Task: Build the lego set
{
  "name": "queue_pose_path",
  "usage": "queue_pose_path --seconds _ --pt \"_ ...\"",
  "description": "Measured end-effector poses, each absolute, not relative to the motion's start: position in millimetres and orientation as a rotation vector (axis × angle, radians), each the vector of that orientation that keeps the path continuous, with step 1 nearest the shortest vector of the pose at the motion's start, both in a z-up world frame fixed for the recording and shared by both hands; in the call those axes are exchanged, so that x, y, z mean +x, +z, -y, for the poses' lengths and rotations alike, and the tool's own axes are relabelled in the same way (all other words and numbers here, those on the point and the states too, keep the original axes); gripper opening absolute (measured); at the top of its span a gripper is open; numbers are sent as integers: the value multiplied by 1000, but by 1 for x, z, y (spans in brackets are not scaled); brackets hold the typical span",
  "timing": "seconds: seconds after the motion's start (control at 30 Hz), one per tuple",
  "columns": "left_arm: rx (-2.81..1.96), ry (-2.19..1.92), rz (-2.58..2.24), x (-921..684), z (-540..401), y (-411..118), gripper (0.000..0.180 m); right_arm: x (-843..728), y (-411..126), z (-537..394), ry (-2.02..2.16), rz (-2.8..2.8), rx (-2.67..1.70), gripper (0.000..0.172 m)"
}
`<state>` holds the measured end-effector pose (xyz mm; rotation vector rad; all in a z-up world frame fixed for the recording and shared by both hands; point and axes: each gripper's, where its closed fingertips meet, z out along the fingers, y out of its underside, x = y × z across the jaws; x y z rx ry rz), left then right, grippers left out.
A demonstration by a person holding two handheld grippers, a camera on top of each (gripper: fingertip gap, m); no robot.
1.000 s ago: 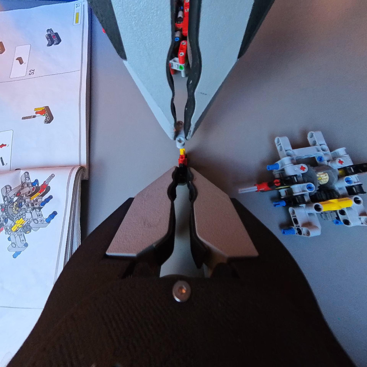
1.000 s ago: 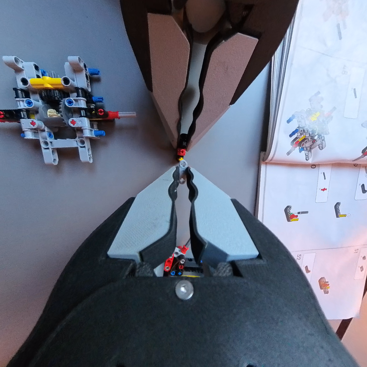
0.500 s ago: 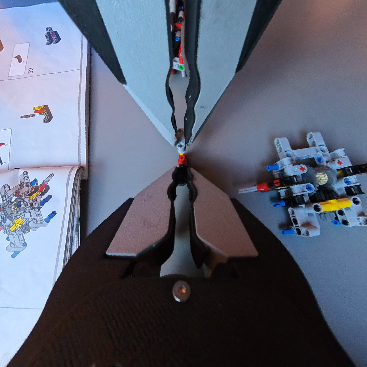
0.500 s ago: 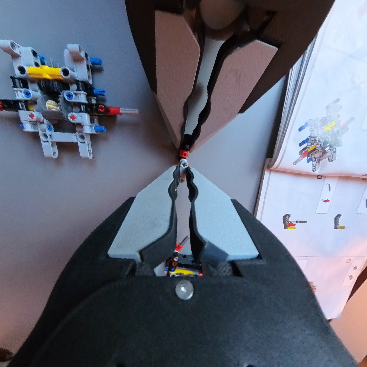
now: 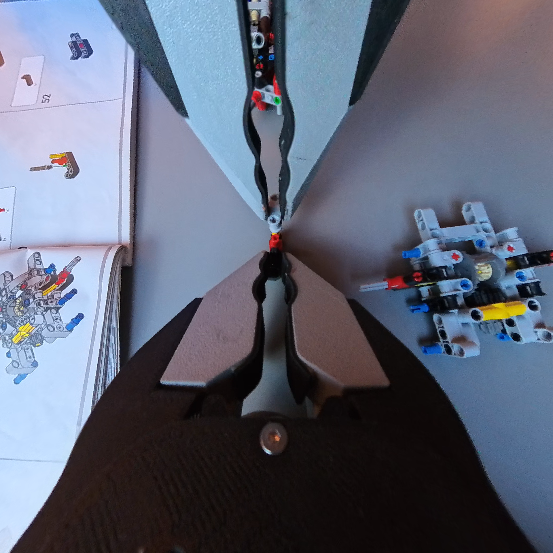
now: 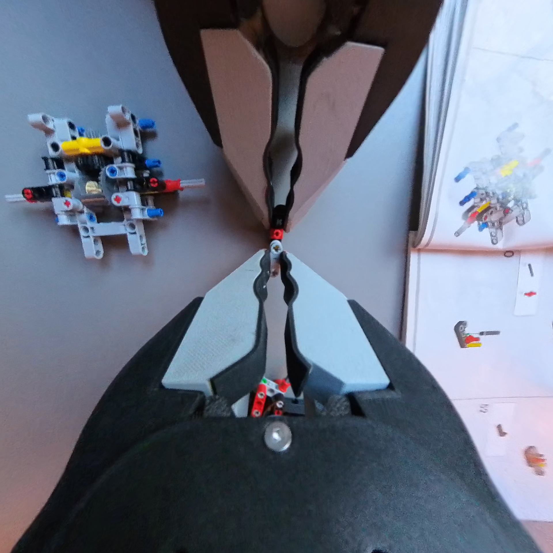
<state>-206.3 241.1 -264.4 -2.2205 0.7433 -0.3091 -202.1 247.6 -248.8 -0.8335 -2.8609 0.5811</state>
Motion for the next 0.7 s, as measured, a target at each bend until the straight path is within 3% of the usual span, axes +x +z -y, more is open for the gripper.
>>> queue_pose_path --seconds 0.4,0.7 --pt "-2213 -282 -746 -207 -243 -265 5 -205 -237 -244 863 2601 -906 5" --pt "-2215 -294 -741 -207 -243 -265 5 -203 -244 -251 714 2637 -842 4"
